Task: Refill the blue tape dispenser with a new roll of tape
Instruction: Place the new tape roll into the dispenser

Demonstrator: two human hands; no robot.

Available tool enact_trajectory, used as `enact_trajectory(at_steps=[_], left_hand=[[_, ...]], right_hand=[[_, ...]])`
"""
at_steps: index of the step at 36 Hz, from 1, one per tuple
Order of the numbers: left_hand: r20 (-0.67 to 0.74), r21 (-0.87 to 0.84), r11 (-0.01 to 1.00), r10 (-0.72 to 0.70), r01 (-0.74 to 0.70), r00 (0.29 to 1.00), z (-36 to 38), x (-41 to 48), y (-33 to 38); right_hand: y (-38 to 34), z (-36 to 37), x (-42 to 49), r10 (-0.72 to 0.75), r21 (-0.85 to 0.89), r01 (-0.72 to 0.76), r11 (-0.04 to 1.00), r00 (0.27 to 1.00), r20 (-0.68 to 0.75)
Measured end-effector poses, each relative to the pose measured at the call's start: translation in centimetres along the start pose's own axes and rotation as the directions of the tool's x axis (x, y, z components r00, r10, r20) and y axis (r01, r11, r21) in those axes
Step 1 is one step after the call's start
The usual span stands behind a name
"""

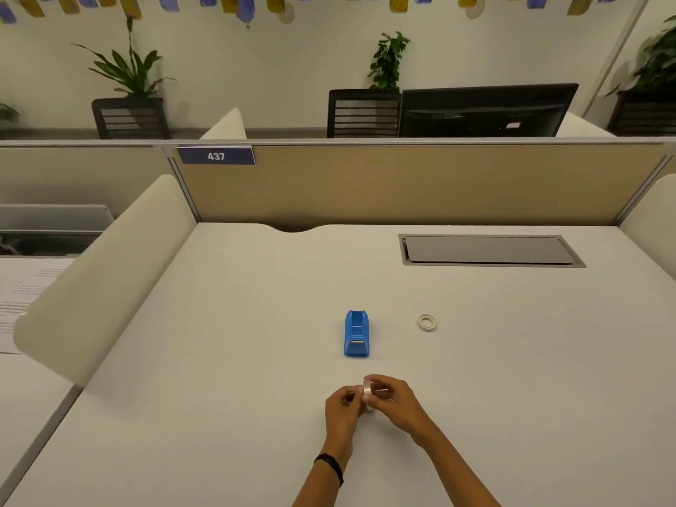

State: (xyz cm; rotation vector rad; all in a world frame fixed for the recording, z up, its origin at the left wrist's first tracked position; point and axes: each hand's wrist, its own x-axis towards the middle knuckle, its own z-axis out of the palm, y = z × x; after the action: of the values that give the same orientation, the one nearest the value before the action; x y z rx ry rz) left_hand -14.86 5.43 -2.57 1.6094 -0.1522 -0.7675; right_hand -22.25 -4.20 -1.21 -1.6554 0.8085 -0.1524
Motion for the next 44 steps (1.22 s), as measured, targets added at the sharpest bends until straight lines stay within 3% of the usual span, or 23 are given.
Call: enact_trajectory(at_steps=[18,24,28,39,44], left_hand=[[0.058,0.155,0.978,0.133,-0.141,0.989,-0.4,2.2,1.8],[0.083,0.163,0.962,0.209,-0.22,0.974,-0.7,4.0,3.1],[0.091,0.268,0.927,0.246,-0.262,0.965,-1.3,6.1,3.9],[0.42,0.406,0.845,0.165,-0.348,0.892,-2.1,10.9,3.7],[0.472,0.363,0.859,0.166,-0.362,0.866,-1.3,12.4,4.1]], right_hand=[[-1.4,-0.8,1.1,0.012,0.005,-0.012,1.0,0.998,0.056],[-3.1,-1.7,3.1,-0.068,-0.022,0.067,0.998,0.997,-0.026],[-4.6,-2.5,5.1,-0.131,-0.049,0.128,0.991,0.988,-0.081],[-6.9,-3.5,10.6,-0.219,-0.124,0.212,0.969,0.975,-0.039],[-7.0,-3.0,12.2,-0.235,-0.205,0.232,0.951,0.972,0.012]])
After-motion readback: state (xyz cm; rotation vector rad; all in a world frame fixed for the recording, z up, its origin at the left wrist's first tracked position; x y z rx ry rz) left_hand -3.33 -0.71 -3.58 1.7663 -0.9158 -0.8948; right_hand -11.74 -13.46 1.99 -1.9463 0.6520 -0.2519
